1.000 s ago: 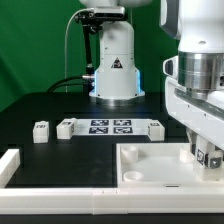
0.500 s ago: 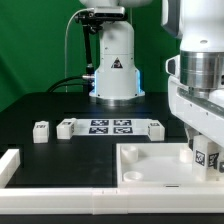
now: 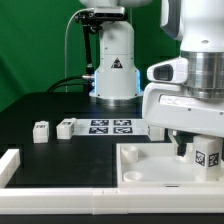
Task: Assemble one leg
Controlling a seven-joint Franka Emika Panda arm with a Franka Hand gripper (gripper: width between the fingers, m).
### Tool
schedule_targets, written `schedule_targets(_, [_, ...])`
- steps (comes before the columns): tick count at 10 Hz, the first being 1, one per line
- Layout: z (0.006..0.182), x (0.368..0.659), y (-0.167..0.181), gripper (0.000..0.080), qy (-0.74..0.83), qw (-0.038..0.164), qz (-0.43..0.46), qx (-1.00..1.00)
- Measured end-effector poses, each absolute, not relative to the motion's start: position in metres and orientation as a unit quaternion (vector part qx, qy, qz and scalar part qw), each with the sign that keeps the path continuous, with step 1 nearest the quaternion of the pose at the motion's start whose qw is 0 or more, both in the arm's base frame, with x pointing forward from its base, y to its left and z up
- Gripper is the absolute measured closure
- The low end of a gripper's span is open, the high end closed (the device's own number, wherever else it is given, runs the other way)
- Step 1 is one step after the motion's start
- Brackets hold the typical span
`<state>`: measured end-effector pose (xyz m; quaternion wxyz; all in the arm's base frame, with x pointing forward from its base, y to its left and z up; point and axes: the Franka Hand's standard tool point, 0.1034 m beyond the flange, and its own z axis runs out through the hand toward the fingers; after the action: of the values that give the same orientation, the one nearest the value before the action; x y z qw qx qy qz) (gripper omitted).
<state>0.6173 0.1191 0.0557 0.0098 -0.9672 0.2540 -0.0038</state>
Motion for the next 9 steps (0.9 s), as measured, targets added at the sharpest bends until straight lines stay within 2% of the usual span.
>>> schedule_targets(5, [0.0586,0.6186,0.1177,0.015,-0.008,0.0,-0.009,-1.0])
schedule_targets(8, [0.0587,0.6193,0.1159,0.015,-0.099,-0.01,-0.01,-0.995])
schedule_targets(9, [0.0582,0.6192,0.1153,0.0274,-0.099,-0.01,-0.01,-0.995])
